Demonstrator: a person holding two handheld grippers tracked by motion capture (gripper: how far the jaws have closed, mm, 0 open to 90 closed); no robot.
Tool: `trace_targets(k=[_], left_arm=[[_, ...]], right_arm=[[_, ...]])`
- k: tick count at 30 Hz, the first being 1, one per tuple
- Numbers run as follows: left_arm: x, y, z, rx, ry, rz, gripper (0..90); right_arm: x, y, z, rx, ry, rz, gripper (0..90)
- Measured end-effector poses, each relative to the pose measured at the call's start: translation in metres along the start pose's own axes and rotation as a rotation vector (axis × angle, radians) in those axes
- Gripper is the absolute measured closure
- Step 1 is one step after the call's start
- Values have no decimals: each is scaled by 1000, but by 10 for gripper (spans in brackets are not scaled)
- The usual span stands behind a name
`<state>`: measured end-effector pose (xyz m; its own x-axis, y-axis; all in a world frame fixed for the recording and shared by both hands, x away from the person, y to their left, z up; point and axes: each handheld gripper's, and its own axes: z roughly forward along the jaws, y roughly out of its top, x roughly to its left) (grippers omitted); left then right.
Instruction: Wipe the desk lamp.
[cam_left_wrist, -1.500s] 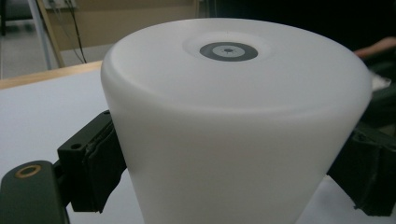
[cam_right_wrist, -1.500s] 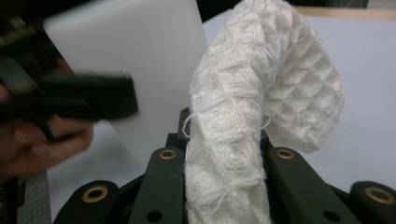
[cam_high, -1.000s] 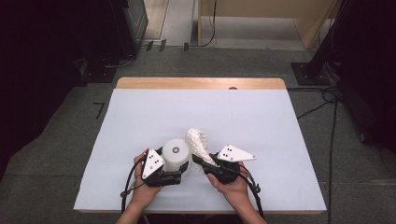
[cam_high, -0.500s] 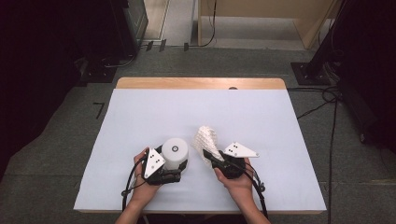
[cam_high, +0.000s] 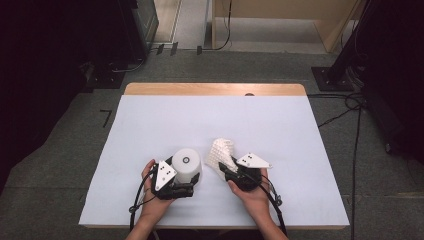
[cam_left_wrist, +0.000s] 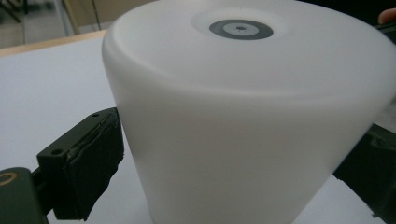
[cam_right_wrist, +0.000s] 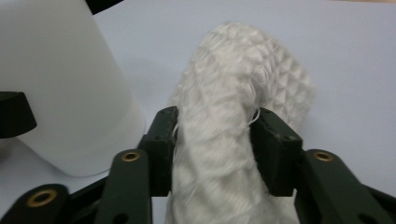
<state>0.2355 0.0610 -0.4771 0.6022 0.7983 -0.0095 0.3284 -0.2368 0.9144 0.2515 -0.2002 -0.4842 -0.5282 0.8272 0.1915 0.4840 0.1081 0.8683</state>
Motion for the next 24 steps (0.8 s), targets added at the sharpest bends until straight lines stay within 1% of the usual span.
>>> trace_targets(k=[1,2,3,4,5,6,8,9,10,11,12,13,14,15,16,17,19,20,21,23,24], left_arm=[[-3,0,1,11,20,-9,22],[-6,1,2,25,41,-22,22],[-8,1,3,34,52,-33,22],[-12,1,5,43,67,-47,22],[-15,0,7,54,86,-53,22],[-16,0,8,62,95,-62,23],[-18,-1,10,65,113,-66,24],[-19,-1,9,58,134,-72,46],[-18,-1,9,55,133,-76,77],[-18,-1,9,54,131,-67,79],[-18,-1,9,54,129,-59,81],[-17,-1,8,59,119,-54,82],[-15,0,8,66,105,-58,82],[-11,1,7,70,88,-67,83],[-8,2,6,68,70,-78,83],[-4,4,4,52,38,-101,84],[3,8,-3,9,-12,-112,84],[4,10,-5,-5,-25,-116,84],[5,12,-7,-21,-34,-113,84],[5,15,-10,-27,-53,-98,84],[5,16,-10,-28,-65,-86,84]], right_arm=[[-1,0,0,3,-12,2,513],[-1,0,0,22,-31,-7,514],[-1,0,0,22,-31,-7,514],[-1,0,1,32,-32,-6,514],[-2,-1,2,45,-28,-2,514],[-3,-2,4,58,-30,1,526],[-3,-3,5,76,-33,3,592],[-3,-4,6,84,-28,3,656],[-3,-4,7,99,-18,0,722],[-3,-5,7,108,-10,-5,759],[-3,-5,7,114,11,-8,783],[-3,-5,7,115,36,-7,791],[-2,-4,6,110,56,-13,797],[1,-2,3,94,65,-20,800],[1,-2,3,94,65,-20,800],[4,-1,2,85,75,-16,800],[12,1,0,64,104,-37,800],[18,2,1,62,119,-49,800],[26,2,1,58,142,-56,799],[35,4,-1,42,166,-69,799],[35,4,-1,42,166,-69,799]])
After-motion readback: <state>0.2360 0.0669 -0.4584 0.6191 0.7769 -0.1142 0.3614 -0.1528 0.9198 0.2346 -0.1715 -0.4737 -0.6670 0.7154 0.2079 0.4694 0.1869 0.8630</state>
